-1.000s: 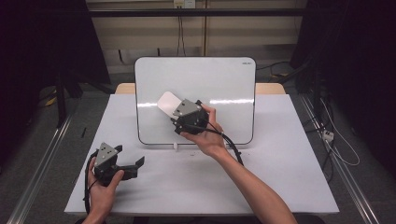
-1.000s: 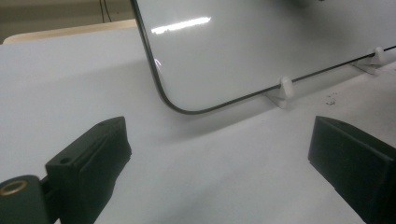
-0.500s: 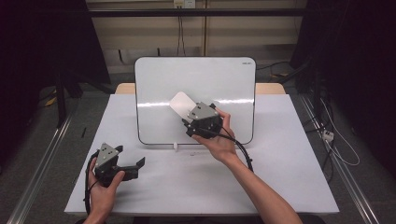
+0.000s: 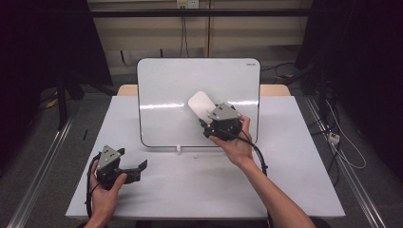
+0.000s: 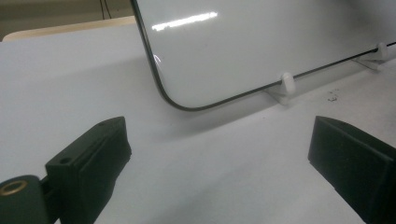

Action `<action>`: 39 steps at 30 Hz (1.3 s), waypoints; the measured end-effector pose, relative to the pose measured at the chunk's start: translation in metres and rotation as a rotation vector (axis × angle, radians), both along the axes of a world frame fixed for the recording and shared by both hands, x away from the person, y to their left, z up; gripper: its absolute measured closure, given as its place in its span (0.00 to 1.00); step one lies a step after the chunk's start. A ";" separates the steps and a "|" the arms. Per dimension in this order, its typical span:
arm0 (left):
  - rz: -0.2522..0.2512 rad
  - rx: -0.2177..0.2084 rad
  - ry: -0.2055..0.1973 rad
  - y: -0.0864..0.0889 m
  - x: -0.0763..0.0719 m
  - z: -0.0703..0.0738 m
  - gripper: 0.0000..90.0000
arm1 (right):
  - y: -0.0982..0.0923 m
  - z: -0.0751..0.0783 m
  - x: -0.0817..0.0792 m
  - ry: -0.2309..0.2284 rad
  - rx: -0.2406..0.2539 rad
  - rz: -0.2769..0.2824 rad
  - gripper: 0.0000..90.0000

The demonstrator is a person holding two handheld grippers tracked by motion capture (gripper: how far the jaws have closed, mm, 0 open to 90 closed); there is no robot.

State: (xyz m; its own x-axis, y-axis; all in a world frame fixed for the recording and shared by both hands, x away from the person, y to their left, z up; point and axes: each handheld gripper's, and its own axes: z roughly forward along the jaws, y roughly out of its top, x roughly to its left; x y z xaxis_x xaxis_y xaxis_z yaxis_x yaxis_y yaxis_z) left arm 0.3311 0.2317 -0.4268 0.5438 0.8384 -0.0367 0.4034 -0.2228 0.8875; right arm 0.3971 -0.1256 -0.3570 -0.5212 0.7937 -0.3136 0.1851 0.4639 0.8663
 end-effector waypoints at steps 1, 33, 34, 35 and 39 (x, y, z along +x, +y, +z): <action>0.001 0.000 0.000 0.000 0.000 0.000 0.06 | -0.003 0.000 -0.001 0.002 0.003 -0.009 0.35; -0.012 0.015 -0.008 -0.006 0.000 0.002 0.06 | -0.089 -0.032 -0.023 0.084 -0.002 -0.154 0.35; -0.011 0.016 -0.007 -0.006 0.000 0.002 0.06 | -0.090 -0.033 -0.023 0.083 -0.008 -0.156 0.35; -0.009 0.013 -0.006 -0.005 0.000 0.001 0.06 | -0.090 -0.035 -0.023 0.085 -0.009 -0.156 0.35; -0.006 0.012 -0.008 -0.005 0.000 0.002 0.06 | -0.092 -0.039 -0.022 0.089 -0.015 -0.157 0.35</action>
State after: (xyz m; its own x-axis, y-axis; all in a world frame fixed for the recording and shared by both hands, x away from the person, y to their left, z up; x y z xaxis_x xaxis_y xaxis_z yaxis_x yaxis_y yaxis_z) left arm 0.3310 0.2268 -0.4251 0.5494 0.8353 -0.0223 0.3950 -0.2361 0.8878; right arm 0.3756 -0.2173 -0.3961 -0.4176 0.8632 -0.2837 0.3322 0.4356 0.8366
